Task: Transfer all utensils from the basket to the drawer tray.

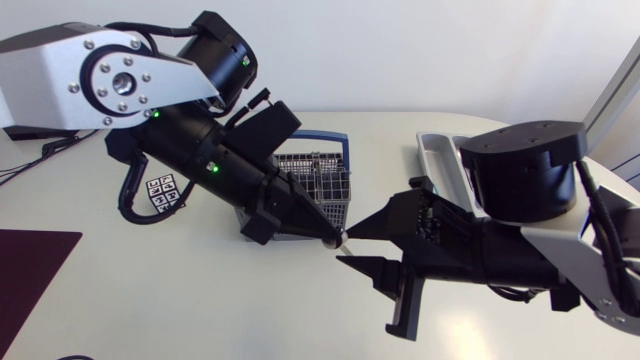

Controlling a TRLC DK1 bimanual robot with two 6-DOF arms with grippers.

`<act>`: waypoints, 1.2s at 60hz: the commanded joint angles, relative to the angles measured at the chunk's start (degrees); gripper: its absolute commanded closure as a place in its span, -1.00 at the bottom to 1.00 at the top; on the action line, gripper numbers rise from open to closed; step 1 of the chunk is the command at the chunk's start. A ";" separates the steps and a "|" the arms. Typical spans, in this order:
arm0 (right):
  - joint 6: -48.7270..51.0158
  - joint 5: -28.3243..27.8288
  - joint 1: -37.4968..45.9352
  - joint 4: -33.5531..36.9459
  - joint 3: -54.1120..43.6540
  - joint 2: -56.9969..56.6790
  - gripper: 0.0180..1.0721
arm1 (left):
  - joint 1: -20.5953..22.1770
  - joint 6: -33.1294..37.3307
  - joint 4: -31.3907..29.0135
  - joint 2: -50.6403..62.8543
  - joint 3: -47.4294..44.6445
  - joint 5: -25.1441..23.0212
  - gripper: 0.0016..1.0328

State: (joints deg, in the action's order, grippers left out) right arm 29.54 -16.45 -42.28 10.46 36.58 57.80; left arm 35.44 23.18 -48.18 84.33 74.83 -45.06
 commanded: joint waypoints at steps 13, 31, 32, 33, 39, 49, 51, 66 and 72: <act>-1.59 -0.25 -0.34 -1.76 -1.16 2.32 0.84 | 0.07 1.43 -1.74 0.22 1.90 -2.05 0.94; -3.08 0.19 0.01 -1.85 -1.42 1.96 0.89 | -1.25 1.34 -1.65 -0.49 2.16 -2.40 0.54; -3.08 0.19 0.09 -1.76 -1.42 1.88 0.89 | -1.34 1.25 -1.65 -0.49 2.16 -2.40 0.47; -3.08 0.19 0.18 -1.58 -1.42 1.96 0.89 | -1.52 1.25 -1.65 -0.58 2.16 -2.40 0.39; -3.00 0.54 0.53 -0.61 -1.86 1.53 0.89 | -1.95 1.17 -1.47 -1.19 2.43 -2.40 -0.57; -0.01 0.54 6.86 2.37 -2.56 -0.50 0.89 | -4.77 -0.86 0.28 -2.16 3.04 -2.40 -0.92; 1.22 0.54 9.24 2.99 -2.83 -0.94 0.89 | -5.73 -1.56 0.90 -2.33 3.04 -2.40 -0.92; 13.44 0.36 31.38 3.16 -5.64 -2.69 0.89 | -13.73 -4.90 3.54 -1.63 2.25 -2.05 -0.92; 19.42 0.10 42.02 0.79 -6.26 -0.58 0.89 | -14.79 -5.07 4.50 -0.93 1.29 2.87 -0.92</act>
State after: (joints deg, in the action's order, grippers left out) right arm 42.96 -16.29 -6.13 12.60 31.77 55.70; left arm 21.54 19.29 -44.23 82.87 76.25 -43.88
